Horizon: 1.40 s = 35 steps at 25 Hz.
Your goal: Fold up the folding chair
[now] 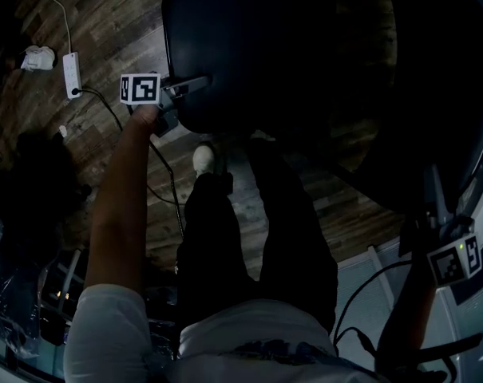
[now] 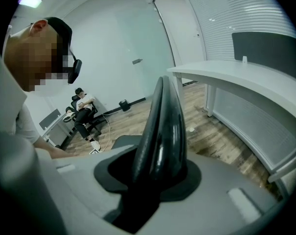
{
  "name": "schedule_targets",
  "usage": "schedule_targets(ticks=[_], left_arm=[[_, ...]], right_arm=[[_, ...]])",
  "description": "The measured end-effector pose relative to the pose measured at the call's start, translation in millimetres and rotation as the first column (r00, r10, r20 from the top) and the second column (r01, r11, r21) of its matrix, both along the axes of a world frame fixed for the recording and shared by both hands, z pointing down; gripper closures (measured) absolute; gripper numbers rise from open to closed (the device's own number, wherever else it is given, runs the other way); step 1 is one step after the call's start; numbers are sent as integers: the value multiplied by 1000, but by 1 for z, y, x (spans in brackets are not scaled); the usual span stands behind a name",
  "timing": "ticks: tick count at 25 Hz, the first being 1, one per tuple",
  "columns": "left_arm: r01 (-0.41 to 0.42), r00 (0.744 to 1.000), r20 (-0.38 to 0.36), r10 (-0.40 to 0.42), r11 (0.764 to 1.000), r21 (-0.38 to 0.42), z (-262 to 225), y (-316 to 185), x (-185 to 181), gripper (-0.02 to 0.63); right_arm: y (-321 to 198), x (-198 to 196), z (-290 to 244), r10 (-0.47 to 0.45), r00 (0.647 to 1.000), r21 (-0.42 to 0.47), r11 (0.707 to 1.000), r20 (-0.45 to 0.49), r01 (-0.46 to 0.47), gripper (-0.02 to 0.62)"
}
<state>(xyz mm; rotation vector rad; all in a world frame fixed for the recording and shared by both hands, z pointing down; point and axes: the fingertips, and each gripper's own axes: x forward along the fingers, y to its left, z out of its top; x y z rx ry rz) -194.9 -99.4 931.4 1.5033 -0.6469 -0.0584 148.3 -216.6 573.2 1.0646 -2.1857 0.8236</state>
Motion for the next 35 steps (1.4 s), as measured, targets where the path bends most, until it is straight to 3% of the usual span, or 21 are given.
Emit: schedule_targets(ticks=[8,15,21,29,35], left_arm=[[11,1000,-18,-11,1000,2,-25,-7,10,275],[12,996,-92,-9,1000,27,-94,-17,37,374],[7,996,-91,-5,1000,27,-142,-26,71,419],[1,991,-131,7,998,61,-212,-53,124,420],[-8,996,-87,12,999,50,-248,-69,167,364]], right_arm=[[-5,-5,-19,-1,1000,18,1000,-1,1,500],[-2,-11,-59,2,999,47,999,-38,0,515],[1,-5,-83,5,998,63,998,-61,-1,518],[-4,5,-109,12,996,94,996,-87,-4,520],[-9,19,-125,25,998,105,994,-57,-19,520]])
